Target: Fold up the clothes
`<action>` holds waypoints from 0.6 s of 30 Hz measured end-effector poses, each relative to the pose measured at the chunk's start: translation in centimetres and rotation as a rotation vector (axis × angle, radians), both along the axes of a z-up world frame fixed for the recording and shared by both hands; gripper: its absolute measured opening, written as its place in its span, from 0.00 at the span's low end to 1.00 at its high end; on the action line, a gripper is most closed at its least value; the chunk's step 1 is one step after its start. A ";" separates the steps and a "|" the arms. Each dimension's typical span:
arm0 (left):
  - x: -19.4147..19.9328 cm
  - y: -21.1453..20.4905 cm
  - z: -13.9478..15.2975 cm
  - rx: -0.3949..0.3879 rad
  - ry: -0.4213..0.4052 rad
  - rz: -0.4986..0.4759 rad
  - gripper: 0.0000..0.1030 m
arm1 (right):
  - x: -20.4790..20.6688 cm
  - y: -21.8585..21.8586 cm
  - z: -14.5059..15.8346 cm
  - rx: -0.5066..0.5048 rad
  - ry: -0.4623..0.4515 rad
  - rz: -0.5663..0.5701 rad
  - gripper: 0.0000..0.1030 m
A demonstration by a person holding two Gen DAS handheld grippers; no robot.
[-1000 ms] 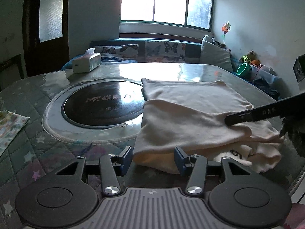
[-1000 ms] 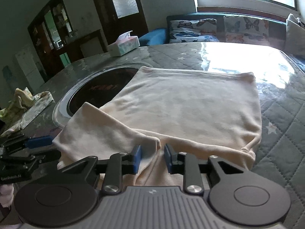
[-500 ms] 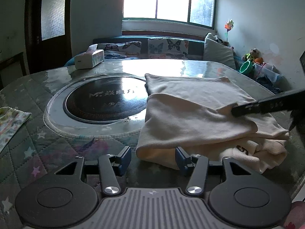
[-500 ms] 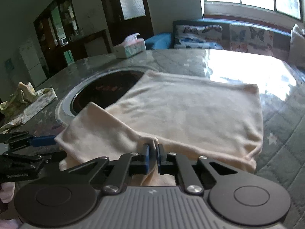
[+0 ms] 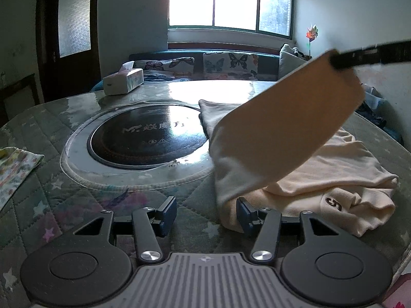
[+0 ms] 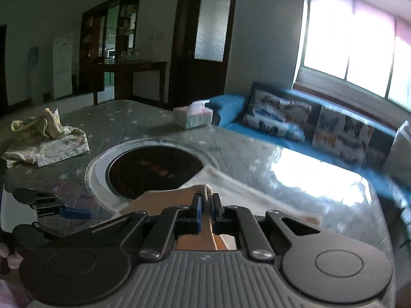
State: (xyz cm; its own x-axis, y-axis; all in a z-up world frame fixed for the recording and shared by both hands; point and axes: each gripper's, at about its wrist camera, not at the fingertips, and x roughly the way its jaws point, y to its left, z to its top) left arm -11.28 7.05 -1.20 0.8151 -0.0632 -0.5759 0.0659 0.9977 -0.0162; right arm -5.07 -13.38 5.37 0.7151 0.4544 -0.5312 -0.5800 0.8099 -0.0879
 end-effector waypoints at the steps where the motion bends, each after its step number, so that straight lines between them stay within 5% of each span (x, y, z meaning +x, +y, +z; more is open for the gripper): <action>1: 0.0 0.0 0.0 0.000 -0.001 0.001 0.53 | 0.0 -0.1 0.2 -0.007 -0.007 -0.004 0.06; 6: -0.3 -0.1 0.0 0.001 0.000 0.001 0.53 | -0.1 -0.6 1.1 -0.041 -0.045 -0.023 0.06; 18: -0.2 -0.2 0.2 0.017 0.013 -0.005 0.54 | 1.6 -2.9 -4.1 -0.010 0.116 -0.186 0.06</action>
State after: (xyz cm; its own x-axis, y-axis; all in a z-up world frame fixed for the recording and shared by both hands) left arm -11.43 6.90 -1.02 0.8073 -0.0575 -0.5873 0.0712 0.9975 0.0002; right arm -3.47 -16.23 1.29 0.7202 0.3144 -0.6185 -0.4269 0.9035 -0.0379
